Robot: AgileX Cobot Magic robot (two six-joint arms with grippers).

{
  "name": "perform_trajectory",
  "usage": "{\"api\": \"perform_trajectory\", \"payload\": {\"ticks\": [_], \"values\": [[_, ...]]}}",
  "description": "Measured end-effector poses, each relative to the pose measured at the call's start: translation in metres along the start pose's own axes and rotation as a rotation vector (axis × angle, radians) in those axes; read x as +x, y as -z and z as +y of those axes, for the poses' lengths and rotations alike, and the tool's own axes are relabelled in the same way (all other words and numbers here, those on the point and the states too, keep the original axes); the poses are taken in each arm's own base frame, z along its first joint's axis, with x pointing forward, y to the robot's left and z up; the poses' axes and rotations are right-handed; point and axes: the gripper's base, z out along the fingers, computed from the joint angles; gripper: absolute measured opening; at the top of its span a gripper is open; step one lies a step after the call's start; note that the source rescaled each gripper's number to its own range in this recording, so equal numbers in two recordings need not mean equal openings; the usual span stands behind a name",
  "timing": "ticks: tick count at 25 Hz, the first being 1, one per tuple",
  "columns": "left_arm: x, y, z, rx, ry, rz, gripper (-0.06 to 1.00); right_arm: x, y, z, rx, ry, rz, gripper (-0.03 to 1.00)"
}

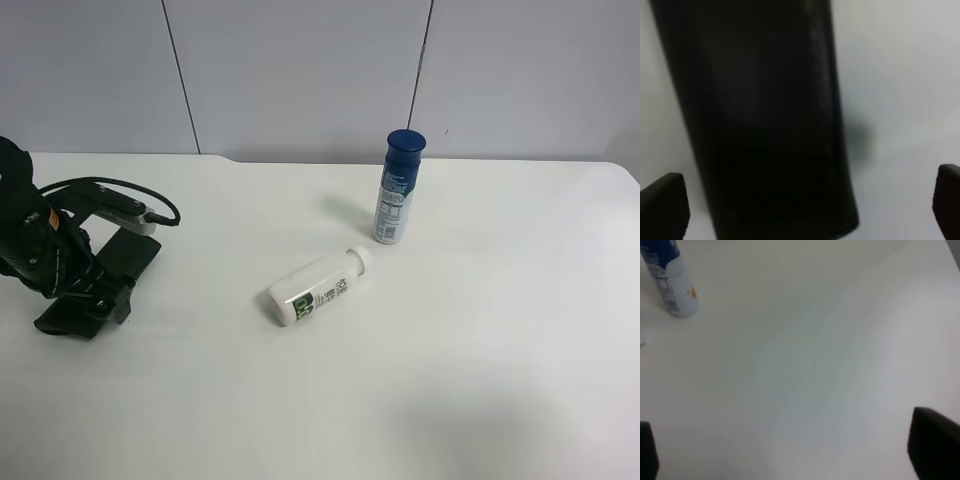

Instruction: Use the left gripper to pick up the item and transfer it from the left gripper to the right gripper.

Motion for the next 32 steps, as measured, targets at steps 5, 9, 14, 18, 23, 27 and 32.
{"api": "perform_trajectory", "payload": {"ticks": [5,9,14,18,23,27,32], "values": [[0.000,-0.003,0.012,-0.016,0.048,-0.024,1.00,0.000,0.000,0.000,0.000,0.000,0.000,1.00],[0.004,-0.007,0.024,-0.008,0.147,-0.011,1.00,0.000,0.000,0.000,0.000,0.000,0.000,1.00],[0.009,-0.020,0.024,0.016,0.175,0.051,1.00,0.000,0.000,0.000,0.000,0.000,0.000,1.00],[0.010,-0.024,0.023,0.021,0.176,0.071,1.00,0.000,0.000,0.000,0.000,0.000,0.000,1.00],[0.011,-0.026,0.023,0.025,0.178,0.084,0.98,0.000,0.000,0.000,0.000,0.000,0.000,1.00],[0.012,-0.027,0.022,0.028,0.181,0.092,0.62,0.000,0.000,0.000,0.000,0.000,0.000,1.00],[0.012,-0.027,0.022,0.028,0.180,0.095,0.11,0.000,0.000,0.000,0.000,0.000,0.000,1.00]]}}
